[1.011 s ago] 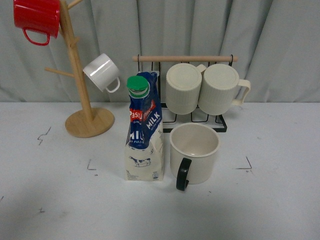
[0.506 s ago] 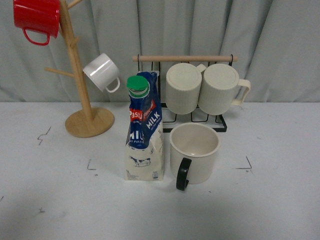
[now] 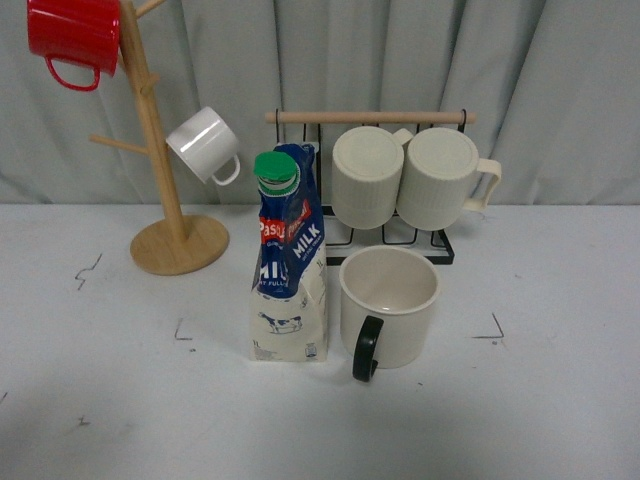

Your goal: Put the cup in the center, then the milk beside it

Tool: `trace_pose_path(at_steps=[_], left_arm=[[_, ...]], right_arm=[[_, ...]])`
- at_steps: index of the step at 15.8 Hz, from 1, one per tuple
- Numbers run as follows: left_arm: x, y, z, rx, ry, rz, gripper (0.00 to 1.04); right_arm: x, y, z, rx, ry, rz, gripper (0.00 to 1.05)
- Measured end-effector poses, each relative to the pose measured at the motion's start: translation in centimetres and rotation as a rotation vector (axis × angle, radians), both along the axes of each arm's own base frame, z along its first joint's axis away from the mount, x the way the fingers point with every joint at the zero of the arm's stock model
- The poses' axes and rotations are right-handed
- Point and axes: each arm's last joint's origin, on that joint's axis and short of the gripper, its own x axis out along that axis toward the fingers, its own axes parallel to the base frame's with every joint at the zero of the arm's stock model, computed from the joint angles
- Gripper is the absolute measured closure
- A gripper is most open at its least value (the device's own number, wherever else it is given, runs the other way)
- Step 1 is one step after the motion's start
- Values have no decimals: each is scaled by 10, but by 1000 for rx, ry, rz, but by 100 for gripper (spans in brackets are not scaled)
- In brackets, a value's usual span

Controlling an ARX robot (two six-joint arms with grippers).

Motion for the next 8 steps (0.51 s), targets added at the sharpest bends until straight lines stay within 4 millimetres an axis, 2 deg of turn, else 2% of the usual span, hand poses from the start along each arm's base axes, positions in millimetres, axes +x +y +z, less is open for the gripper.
trace_pose_path(at_steps=[4,8], left_arm=[[0,0,0,0,0,0,6],[0,0,0,1,0,0,7]], right_arm=[[0,0,0,0,0,0,6],[0,0,0,0,0,0,6]])
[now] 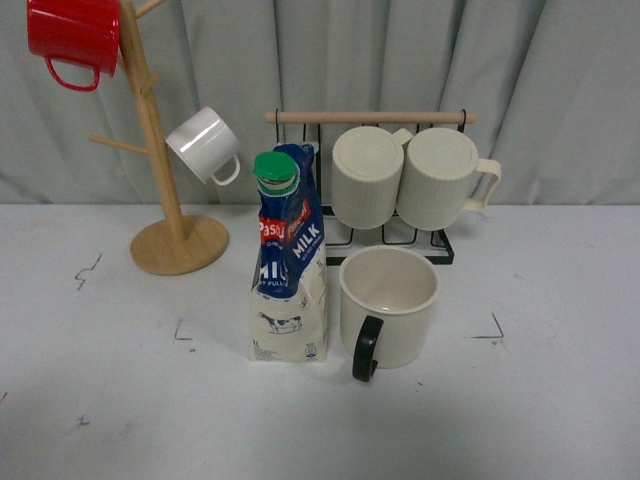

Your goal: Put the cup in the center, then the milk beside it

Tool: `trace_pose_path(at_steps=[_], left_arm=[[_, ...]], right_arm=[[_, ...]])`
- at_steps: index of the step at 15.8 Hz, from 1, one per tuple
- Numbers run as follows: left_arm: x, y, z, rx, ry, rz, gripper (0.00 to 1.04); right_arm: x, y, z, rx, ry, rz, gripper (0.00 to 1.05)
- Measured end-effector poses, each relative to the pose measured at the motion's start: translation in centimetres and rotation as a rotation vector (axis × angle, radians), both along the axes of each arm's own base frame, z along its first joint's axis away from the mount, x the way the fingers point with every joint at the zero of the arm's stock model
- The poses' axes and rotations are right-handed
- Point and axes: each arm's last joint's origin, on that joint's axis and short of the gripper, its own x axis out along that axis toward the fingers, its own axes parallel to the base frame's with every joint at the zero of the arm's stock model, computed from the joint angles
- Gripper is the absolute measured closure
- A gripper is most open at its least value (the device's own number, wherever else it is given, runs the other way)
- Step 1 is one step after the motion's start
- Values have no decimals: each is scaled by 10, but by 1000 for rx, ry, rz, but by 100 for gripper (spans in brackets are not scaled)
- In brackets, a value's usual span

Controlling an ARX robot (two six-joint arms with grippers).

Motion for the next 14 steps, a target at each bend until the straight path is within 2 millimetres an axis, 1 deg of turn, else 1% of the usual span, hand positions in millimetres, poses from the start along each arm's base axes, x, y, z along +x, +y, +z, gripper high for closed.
trace_pose_path(at_steps=[14], left_arm=[[0,0,0,0,0,0,7]], right_arm=[[0,0,0,0,0,0,6]])
